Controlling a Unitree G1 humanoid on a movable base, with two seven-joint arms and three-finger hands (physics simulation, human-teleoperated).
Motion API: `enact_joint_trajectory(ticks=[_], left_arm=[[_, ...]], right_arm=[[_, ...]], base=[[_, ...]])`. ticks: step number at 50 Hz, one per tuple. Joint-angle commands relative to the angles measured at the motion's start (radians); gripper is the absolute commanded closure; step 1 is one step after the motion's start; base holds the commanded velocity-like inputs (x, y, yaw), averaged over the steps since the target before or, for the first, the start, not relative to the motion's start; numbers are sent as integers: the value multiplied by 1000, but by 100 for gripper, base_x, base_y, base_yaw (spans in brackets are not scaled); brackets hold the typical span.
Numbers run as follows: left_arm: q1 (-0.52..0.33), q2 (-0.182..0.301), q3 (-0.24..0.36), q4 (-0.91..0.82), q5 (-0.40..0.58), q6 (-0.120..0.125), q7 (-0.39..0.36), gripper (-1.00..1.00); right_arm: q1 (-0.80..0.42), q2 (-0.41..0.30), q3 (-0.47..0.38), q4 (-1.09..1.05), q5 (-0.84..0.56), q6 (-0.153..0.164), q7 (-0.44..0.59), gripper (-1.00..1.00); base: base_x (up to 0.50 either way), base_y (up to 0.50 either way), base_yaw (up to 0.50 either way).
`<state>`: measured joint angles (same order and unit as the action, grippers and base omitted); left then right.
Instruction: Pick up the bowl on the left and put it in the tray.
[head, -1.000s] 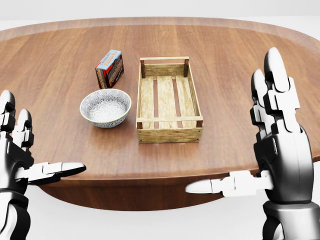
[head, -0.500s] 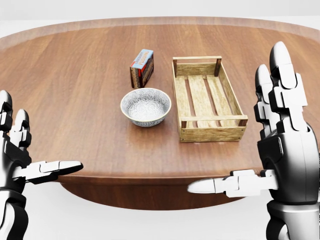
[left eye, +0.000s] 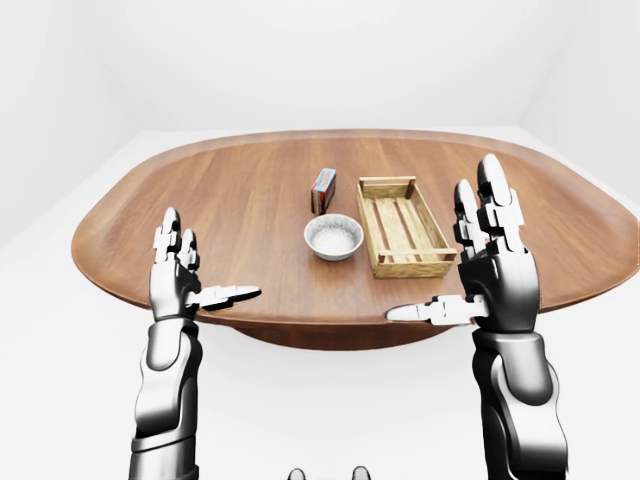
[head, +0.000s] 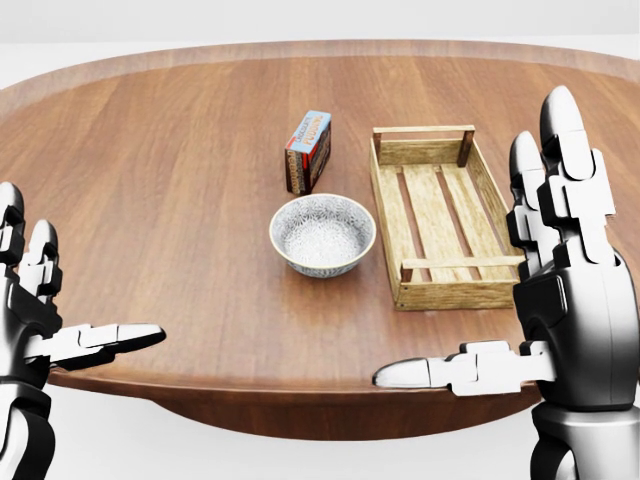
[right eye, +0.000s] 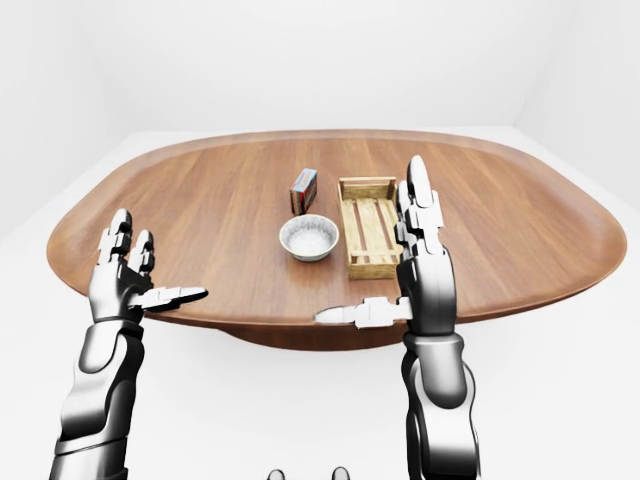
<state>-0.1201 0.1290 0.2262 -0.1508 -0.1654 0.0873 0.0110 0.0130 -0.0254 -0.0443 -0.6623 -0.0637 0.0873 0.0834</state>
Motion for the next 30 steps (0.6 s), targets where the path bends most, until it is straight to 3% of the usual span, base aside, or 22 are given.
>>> enact_joint_trajectory(ticks=[1, 30], left_arm=[[-1, -4, -1, -10, -5, 0, -3, -100], [5, -6, 3, -28, -12, 0, -3, -100]], right_arm=[[2, -1, 2, -8, -2, 0, 5, -100], [0, -7, -10, -28, -10, 0, 24, -100]], base=[[50, 0, 0], [50, 1, 0]])
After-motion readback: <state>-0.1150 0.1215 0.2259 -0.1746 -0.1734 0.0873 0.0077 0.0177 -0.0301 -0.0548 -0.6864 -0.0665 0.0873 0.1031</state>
